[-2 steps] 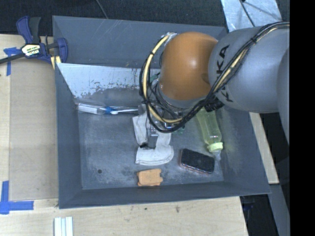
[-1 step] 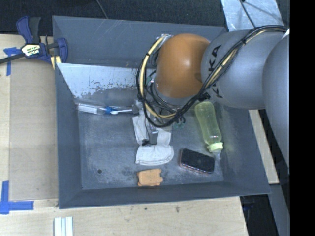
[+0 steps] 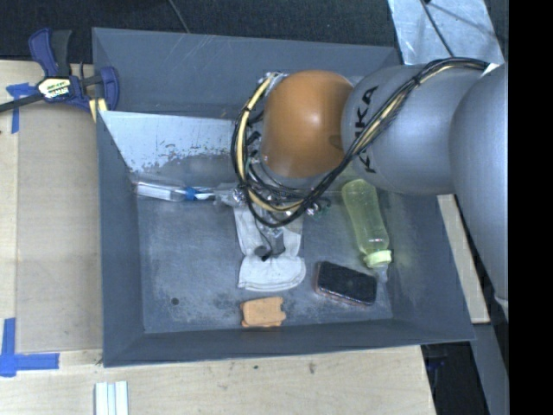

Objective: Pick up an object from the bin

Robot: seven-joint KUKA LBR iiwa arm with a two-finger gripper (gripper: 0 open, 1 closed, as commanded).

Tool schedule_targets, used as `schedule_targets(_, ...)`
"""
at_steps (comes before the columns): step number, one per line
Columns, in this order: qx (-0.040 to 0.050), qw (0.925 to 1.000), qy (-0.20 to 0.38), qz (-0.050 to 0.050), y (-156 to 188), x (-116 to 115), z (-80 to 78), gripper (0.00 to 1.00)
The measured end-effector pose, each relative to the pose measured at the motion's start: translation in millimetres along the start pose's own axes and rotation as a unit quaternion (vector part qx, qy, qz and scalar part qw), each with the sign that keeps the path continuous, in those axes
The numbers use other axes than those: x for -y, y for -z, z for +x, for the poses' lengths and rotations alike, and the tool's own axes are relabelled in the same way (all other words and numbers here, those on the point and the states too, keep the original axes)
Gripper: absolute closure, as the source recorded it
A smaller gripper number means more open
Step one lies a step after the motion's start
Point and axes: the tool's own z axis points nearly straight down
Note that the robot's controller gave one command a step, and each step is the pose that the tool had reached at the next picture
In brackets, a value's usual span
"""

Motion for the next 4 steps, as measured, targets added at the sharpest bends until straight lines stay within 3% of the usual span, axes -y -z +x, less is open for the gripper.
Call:
schedule_targets(1, -0.0009, 1.0000, -0.002, -0.002, -10.9, 13.9, -1.7, 0.00)
schedule_targets(2, -0.0008, 1.0000, -0.003, 0.000, -14.2, 12.9, -6.5, 0.00)
schedule_targets(3, 0.0003, 1.0000, -0.003, -0.001, -8.9, 15.1, -2.6, 1.00)
schedule_targets(4, 0.0004, 1.0000, -0.003, -0.001, -9.0, 15.1, -2.7, 1.00)
